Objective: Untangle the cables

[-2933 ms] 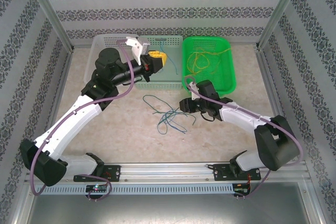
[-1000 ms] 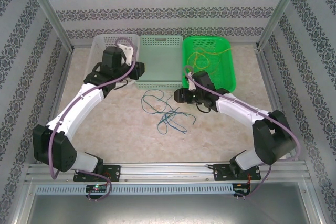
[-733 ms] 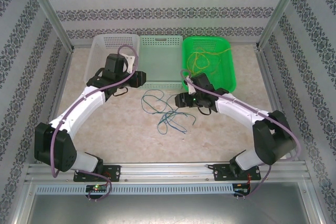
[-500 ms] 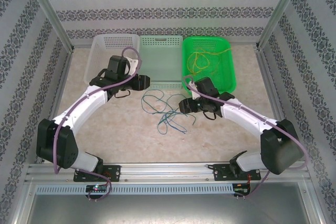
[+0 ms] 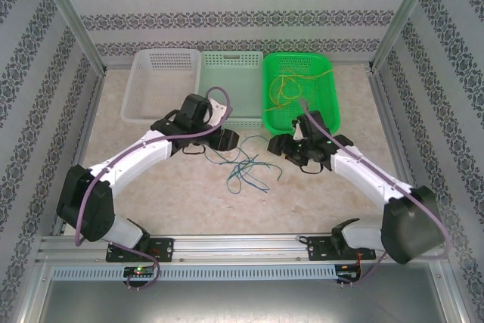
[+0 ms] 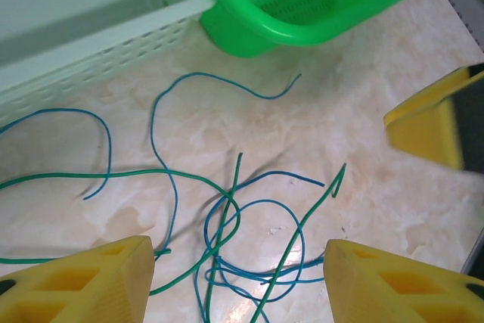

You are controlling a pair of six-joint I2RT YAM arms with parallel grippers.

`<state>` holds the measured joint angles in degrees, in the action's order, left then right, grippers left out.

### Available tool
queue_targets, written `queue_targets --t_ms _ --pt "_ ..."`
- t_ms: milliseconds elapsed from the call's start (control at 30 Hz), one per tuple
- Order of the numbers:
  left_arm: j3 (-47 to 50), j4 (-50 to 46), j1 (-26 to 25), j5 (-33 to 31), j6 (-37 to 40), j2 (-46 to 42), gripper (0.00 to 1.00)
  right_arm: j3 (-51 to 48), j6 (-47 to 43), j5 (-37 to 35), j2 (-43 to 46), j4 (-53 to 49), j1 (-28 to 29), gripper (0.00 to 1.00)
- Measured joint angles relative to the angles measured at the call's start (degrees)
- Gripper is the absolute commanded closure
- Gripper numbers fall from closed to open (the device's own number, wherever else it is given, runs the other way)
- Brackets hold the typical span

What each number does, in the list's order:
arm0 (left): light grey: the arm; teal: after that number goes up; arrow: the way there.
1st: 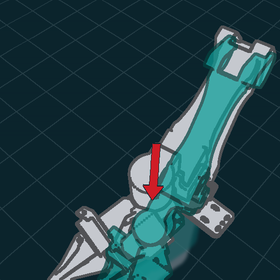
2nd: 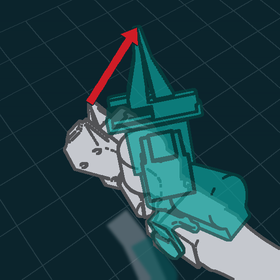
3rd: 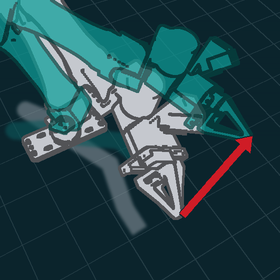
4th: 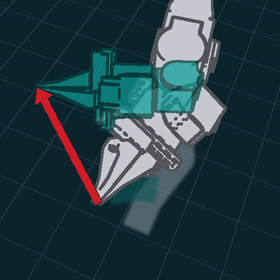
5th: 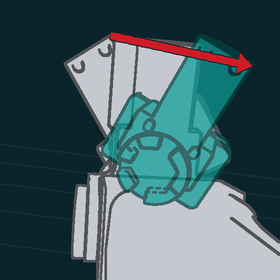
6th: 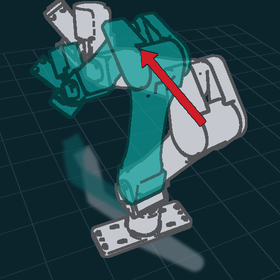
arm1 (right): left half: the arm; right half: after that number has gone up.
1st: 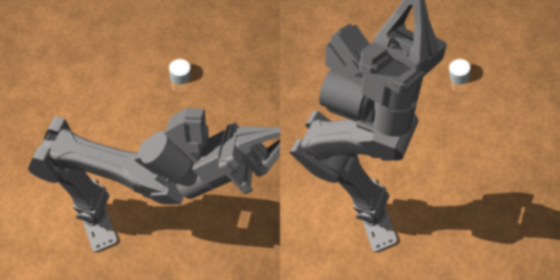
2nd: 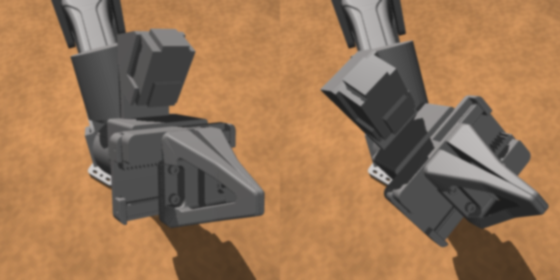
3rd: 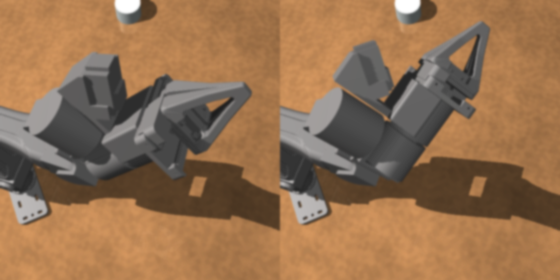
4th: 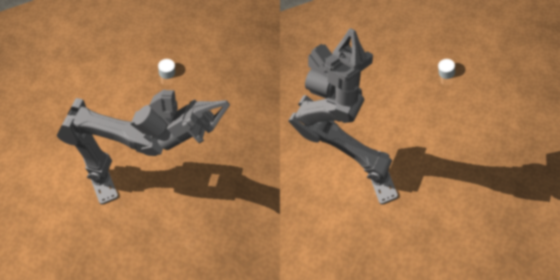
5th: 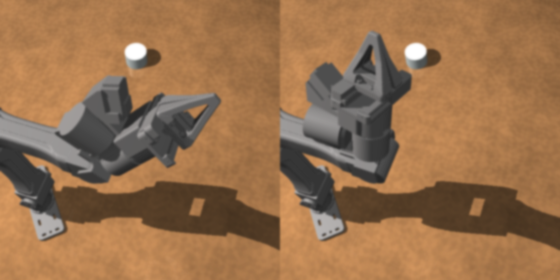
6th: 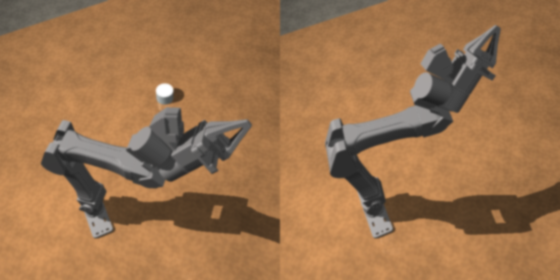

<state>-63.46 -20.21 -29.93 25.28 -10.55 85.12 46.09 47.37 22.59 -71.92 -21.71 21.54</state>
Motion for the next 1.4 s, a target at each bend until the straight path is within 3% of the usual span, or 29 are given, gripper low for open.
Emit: queue_targets --t_ms 367,733,800,1033,1167,1400 --pt "0.02 1.57 -0.94 -0.94 2.10 1.07 0.35 -11.58 25.42 4.48 0.83 9.46 0.20 0.35" --pt "0.13 3.69 -1.14 -1.55 2.93 1.07 0.34 -12.90 35.89 3.19 -4.98 19.47 2.10 0.40" --pt "0.13 3.80 -1.14 -1.57 3.10 1.07 0.34 -12.90 36.50 3.08 -6.97 20.72 2.36 0.45" --pt "0.13 3.87 -1.14 -2.51 4.04 1.01 0.34 -12.66 35.26 1.44 -12.07 21.92 2.36 0.85" --pt "0.13 3.87 -1.14 -3.32 4.37 0.63 0.33 -11.15 32.85 -1.03 -11.10 18.91 3.02 0.99" --pt "0.11 3.89 -1.14 -3.28 4.35 0.46 0.34 -9.62 28.65 -8.83 -0.52 10.54 5.62 1.00"
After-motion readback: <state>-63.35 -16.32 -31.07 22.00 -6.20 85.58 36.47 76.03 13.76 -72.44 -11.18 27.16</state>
